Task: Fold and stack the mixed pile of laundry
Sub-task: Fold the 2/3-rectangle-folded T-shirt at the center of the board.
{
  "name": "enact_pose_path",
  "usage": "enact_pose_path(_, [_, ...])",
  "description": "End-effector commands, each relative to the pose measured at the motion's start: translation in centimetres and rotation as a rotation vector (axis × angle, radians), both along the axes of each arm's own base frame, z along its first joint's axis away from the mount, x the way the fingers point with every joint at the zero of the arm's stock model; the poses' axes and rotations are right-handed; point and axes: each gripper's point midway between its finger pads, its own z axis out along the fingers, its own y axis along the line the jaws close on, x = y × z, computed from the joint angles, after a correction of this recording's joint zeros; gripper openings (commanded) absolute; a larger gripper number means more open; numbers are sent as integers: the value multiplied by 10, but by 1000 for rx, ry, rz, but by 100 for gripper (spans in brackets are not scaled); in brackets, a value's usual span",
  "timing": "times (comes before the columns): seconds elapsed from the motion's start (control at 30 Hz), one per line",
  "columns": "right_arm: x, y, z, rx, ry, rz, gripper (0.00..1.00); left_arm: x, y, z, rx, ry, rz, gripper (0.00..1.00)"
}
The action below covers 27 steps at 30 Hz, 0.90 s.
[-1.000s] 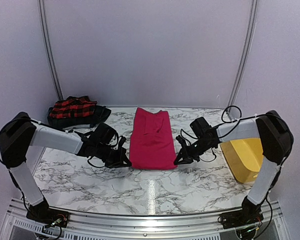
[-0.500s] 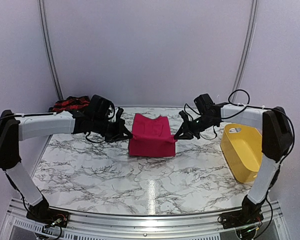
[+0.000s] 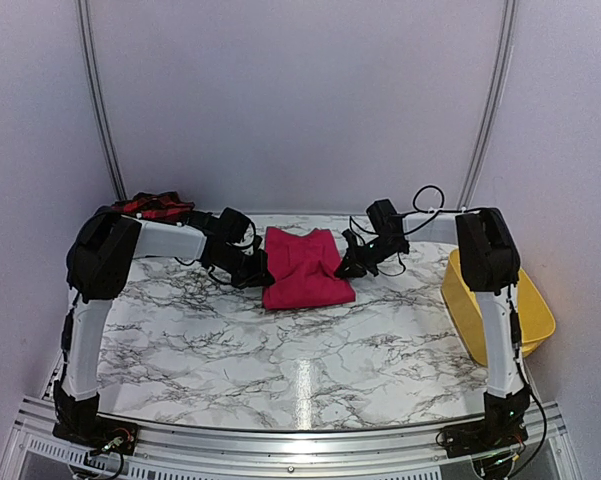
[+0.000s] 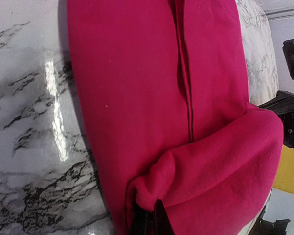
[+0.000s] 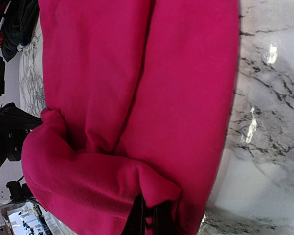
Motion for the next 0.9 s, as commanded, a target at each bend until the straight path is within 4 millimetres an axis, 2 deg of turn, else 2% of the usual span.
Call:
enact_pose_path(0.0, [-29, -2, -3, -28, 17, 34, 0, -34, 9, -7, 23, 52, -49, 0])
enact_pose_path(0.13, [-83, 0, 14, -11, 39, 55, 0, -76, 14, 21, 11, 21, -108, 0])
enact_pose_path(0.17, [-95, 0, 31, 4, 18, 57, 0, -87, 15, 30, 6, 10, -119, 0])
enact_pose_path(0.27, [-133, 3, 56, 31, 11, 61, 0, -114, 22, 57, -22, -14, -125, 0])
enact_pose_path(0.33, [-151, 5, 67, 46, 16, 57, 0, -126, 29, 74, -45, -29, -115, 0])
enact_pose_path(0.4, [-161, 4, 76, 51, 17, 44, 0, -134, 34, 82, -56, -39, -111, 0])
enact_pose_path(0.47, [-159, 1, 86, 43, -7, 30, 0, -134, 38, 91, -59, -55, -100, 0])
enact_pose_path(0.6, [-141, -6, 98, 10, -43, 23, 0, -123, 38, 108, -77, -80, -95, 0])
enact_pose_path(0.87, [-95, -20, 107, 7, -57, -13, 0, -81, 36, 129, -77, -126, -89, 0])
